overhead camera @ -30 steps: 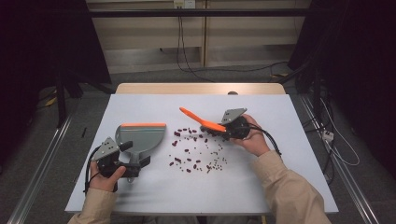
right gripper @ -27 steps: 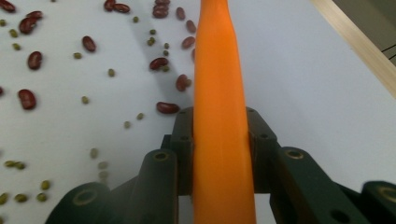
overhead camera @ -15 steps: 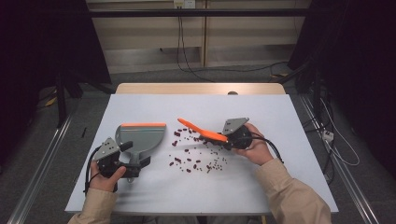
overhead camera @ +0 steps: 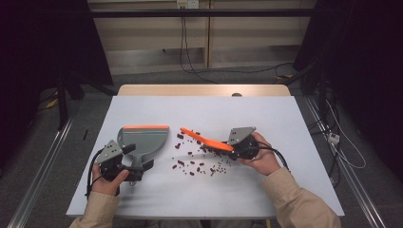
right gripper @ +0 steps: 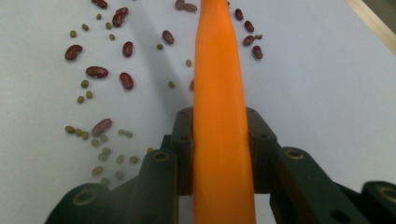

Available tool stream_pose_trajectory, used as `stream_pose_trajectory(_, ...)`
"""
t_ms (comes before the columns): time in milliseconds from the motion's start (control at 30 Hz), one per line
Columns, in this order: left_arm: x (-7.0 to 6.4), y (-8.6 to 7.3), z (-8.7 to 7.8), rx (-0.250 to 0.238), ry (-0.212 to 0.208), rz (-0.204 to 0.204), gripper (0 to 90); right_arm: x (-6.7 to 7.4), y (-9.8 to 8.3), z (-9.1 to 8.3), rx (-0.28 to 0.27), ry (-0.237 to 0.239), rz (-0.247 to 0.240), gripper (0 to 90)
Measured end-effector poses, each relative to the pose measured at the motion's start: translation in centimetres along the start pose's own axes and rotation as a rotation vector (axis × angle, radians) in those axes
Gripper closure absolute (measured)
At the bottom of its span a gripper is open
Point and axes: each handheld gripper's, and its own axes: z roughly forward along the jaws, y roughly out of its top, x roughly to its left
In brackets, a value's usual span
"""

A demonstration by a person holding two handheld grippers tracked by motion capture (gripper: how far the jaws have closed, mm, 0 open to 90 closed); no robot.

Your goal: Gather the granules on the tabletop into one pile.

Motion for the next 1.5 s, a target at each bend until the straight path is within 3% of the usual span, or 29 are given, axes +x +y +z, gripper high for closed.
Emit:
stream_pose_trajectory(267,-0.1,0.1,0.0,-0.001,-0.001,0.001,4.0,0.8,0.2,-0.6,-0.008,0.009,0.004,71.1)
stream_pose_trajectory(333,-0.1,0.1,0.0,0.002,0.000,0.004,4.0,0.6,0.2,-0.8,-0.035,0.004,0.015,71.1)
stream_pose_trajectory(633,-0.2,0.2,0.1,-0.004,-0.009,0.000,4.0,-2.3,1.0,-1.0,-0.136,-0.065,0.120,71.1)
stream_pose_trajectory(767,-0.1,0.1,0.1,-0.003,-0.008,-0.005,4.0,-4.1,1.6,0.0,-0.159,-0.097,0.149,71.2)
stream_pose_trajectory(900,-0.1,0.1,0.1,-0.003,-0.008,-0.009,4.0,-5.4,2.5,1.9,-0.146,-0.125,0.148,71.2)
stream_pose_trajectory(1233,0.2,0.0,0.0,-0.006,-0.010,-0.024,4.0,-6.9,4.5,6.2,-0.129,-0.148,0.117,71.2)
stream_pose_trajectory(1367,0.2,0.0,0.0,-0.007,-0.011,-0.026,4.0,-6.7,5.0,7.3,-0.124,-0.135,0.092,71.1)
stream_pose_trajectory(1500,0.2,0.0,0.0,-0.004,-0.010,-0.023,4.0,-5.8,5.0,8.3,-0.096,-0.069,0.070,71.1)
